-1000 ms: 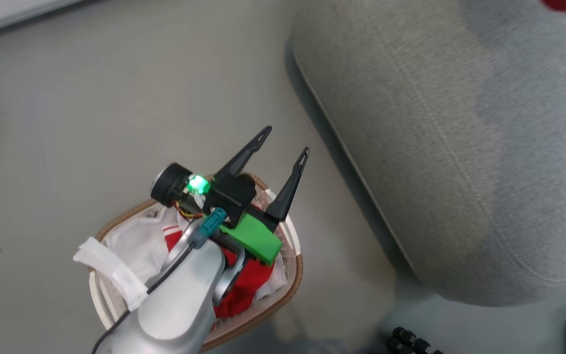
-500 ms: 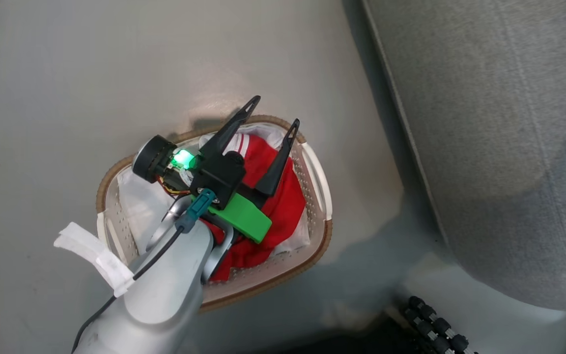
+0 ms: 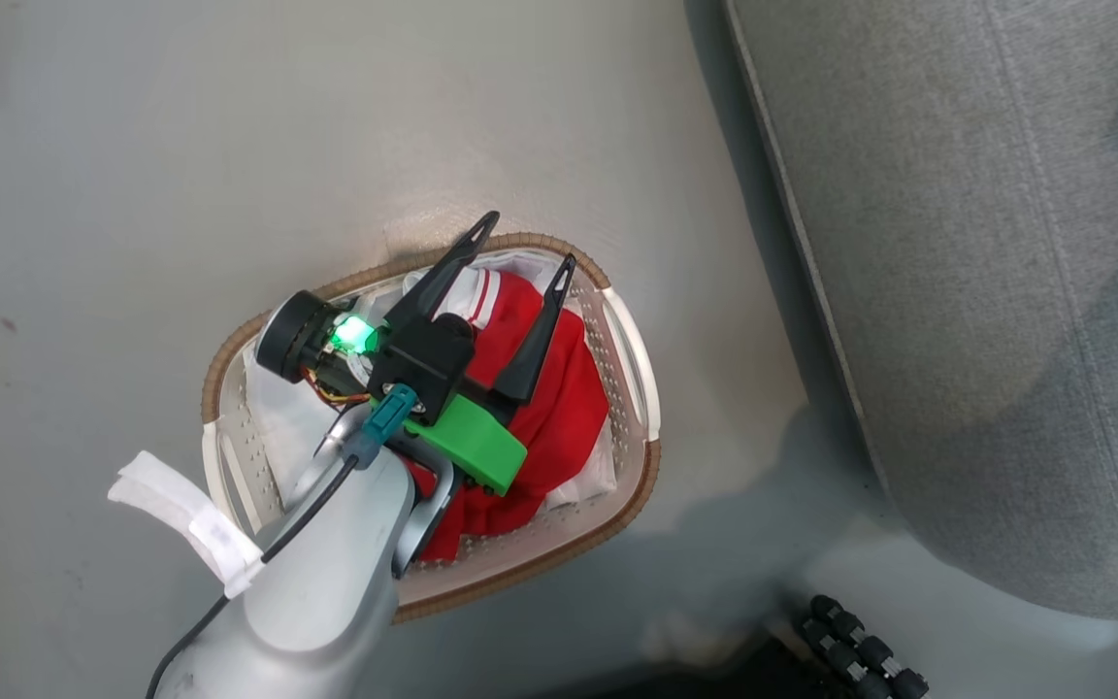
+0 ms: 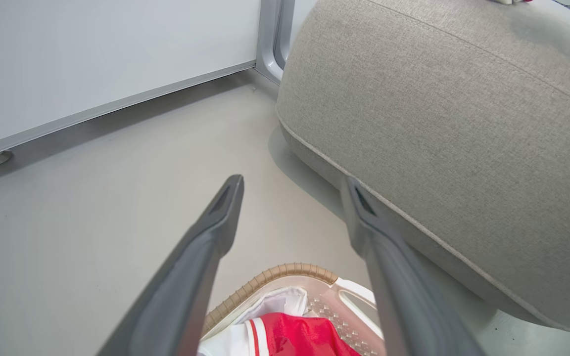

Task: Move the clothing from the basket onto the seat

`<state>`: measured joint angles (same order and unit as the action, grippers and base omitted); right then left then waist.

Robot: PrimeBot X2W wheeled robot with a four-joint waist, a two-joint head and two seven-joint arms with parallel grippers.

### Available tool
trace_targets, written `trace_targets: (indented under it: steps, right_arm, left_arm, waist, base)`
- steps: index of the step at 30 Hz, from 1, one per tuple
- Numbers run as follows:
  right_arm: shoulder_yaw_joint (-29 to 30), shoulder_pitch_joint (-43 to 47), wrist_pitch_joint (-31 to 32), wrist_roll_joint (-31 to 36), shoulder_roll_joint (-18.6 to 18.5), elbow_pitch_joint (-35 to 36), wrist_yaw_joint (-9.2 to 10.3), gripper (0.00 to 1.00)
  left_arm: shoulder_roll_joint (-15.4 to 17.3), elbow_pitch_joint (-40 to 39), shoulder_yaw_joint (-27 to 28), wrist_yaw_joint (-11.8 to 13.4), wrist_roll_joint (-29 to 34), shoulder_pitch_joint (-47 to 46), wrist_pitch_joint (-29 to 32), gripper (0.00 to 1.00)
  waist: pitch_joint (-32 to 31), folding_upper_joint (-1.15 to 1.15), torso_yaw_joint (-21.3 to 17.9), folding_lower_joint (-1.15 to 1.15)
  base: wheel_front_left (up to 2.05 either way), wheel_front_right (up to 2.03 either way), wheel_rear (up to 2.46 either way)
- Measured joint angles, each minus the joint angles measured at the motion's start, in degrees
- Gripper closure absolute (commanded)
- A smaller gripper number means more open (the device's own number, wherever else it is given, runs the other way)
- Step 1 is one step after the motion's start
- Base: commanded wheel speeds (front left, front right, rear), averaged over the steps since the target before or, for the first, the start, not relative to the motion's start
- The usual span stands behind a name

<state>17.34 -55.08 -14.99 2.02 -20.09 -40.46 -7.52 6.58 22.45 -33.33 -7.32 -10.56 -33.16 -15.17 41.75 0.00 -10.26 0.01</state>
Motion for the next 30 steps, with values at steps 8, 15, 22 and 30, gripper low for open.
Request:
trace_targets:
  steps: [8,15,22,30]
  right_arm:
    - [-0.55,8.15,0.00,0.01,1.94,2.79,0.00,0.00]
    - [-1.98,10.85,0.00,0.73,1.12,3.68,0.00,0.00]
    - [-5.46,11.36,0.00,1.10,1.47,5.05,0.00,0.00]
    - [-11.36,15.28,-0.01,0.43,7.58,8.04,0.00,0.00]
  left_arm:
    - [-0.60,0.57,2.03,-0.01,-1.04,2.74,0.00,0.00]
    - [-1.57,1.03,4.70,-0.01,-2.35,5.38,0.00,0.00]
    - [-2.58,0.97,8.49,-0.01,-3.76,8.39,0.00,0.00]
    - [-3.31,1.29,15.04,0.44,-4.61,13.40,-0.01,0.00]
  waist:
    - [-5.19,0.00,-0.77,0.00]
    - [-11.23,0.00,-0.49,-0.01]
    - [-18.18,0.00,0.88,-0.01]
    - [-25.55,0.00,3.98,-0.01]
  base:
    - [0.00,0.00,0.00]
    - [0.00,0.00,0.00]
    - [0.00,0.00,0.00]
    - [0.00,0.00,0.00]
